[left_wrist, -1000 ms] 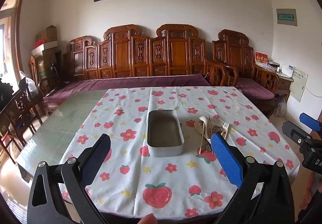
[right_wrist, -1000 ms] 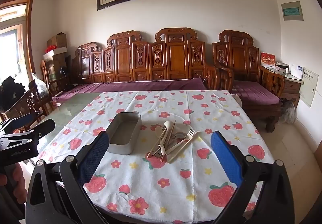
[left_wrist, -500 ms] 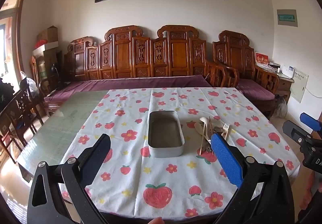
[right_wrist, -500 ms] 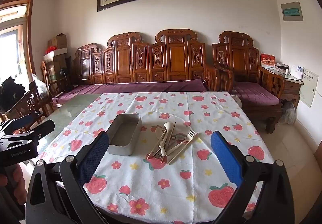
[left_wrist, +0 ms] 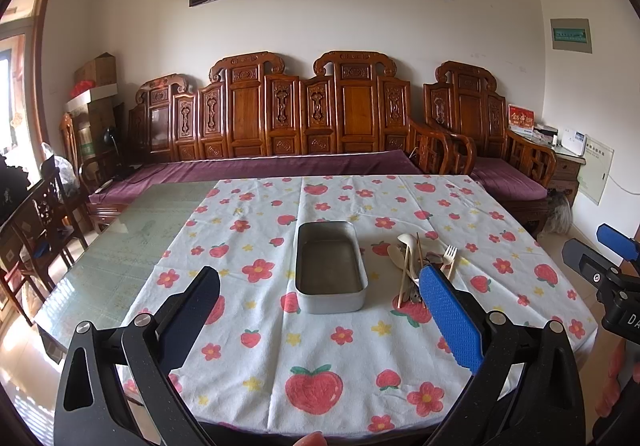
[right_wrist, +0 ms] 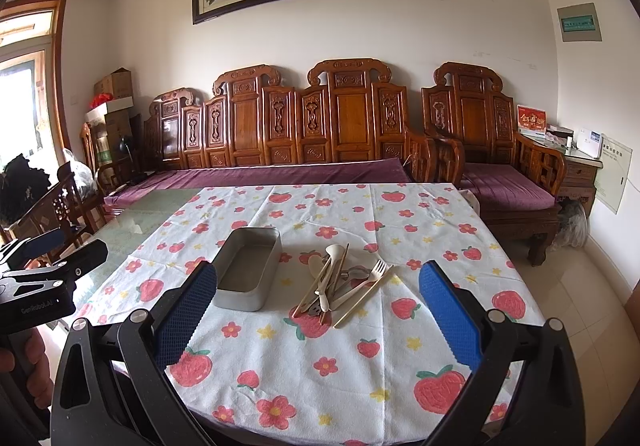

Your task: Organize utensils

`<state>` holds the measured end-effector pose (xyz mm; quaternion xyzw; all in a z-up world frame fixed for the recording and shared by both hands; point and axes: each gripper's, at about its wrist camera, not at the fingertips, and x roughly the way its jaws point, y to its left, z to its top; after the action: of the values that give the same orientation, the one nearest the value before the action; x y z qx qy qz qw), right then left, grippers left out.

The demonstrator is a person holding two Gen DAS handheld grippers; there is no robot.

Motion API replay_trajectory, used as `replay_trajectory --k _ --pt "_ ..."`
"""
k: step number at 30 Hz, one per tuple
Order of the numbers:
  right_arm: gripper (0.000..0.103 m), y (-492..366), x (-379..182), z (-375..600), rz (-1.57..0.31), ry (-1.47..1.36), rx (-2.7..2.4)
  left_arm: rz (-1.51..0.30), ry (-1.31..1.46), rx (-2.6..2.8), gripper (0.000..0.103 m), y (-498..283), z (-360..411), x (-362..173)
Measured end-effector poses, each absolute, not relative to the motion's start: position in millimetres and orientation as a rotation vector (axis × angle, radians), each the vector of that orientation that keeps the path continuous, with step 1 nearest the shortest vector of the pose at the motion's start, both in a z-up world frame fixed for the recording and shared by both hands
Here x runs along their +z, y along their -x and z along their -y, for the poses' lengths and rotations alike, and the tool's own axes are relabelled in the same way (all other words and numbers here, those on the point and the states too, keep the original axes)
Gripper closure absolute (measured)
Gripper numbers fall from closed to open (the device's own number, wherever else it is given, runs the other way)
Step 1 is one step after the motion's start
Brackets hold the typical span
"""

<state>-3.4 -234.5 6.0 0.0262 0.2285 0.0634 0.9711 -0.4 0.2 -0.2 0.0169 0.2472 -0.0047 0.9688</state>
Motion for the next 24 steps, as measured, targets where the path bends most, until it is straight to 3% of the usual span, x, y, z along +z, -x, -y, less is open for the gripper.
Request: replay_trajectory --k 24 --pt "0.002 3.1 9.3 235.3 -0.457 -0.053 0.128 -0.496 -0.032 -0.015 0.006 3.8 -3.0 19.1"
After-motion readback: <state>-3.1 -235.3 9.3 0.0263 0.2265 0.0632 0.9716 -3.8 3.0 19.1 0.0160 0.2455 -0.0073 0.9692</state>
